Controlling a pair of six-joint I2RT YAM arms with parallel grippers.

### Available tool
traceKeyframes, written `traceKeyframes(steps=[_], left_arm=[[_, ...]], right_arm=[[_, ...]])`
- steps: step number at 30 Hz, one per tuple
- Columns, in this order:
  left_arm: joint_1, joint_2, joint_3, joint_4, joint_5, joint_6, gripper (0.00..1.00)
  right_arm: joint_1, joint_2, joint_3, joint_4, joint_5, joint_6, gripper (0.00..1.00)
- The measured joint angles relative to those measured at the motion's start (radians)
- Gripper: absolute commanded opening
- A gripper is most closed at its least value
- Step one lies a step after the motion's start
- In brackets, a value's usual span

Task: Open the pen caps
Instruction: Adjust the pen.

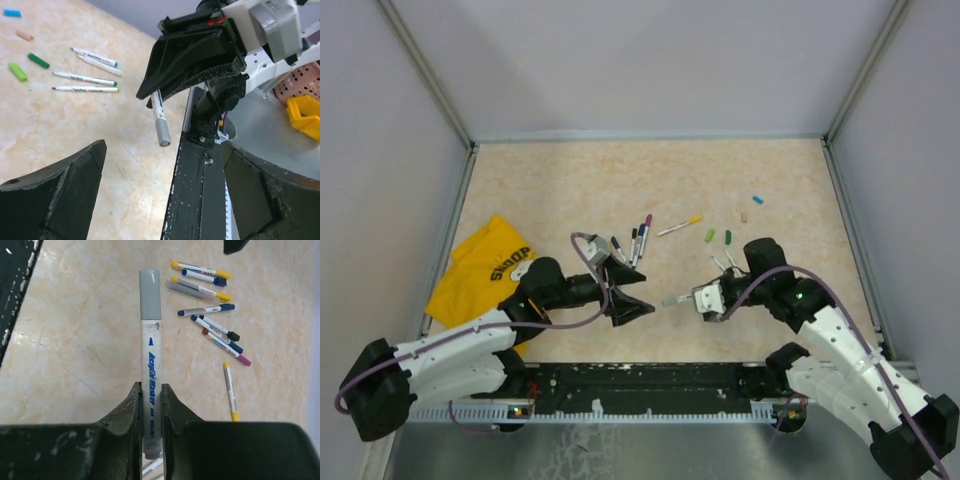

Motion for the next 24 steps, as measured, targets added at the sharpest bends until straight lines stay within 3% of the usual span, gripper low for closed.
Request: traceKeyframes(steps=[5, 10, 24], left_arm=[[0.0, -0.111, -0.148, 0.202, -0.1, -0.029, 1.0], [0.0, -0.127, -0.275, 0.377, -0.178, -0.07, 1.0], [0.0, -0.097, -0.369, 0.705, -0.294, -0.16, 1.0]], right_arm=[[-0.024, 0.02, 0.01, -0.01, -0.055, 0.111, 0.0], [-0.042, 0.05, 0.044, -0.006, -0.094, 0.227, 0.0], [-0.051, 0.112, 0.061, 0.02, -0.128, 0.412, 0.0]])
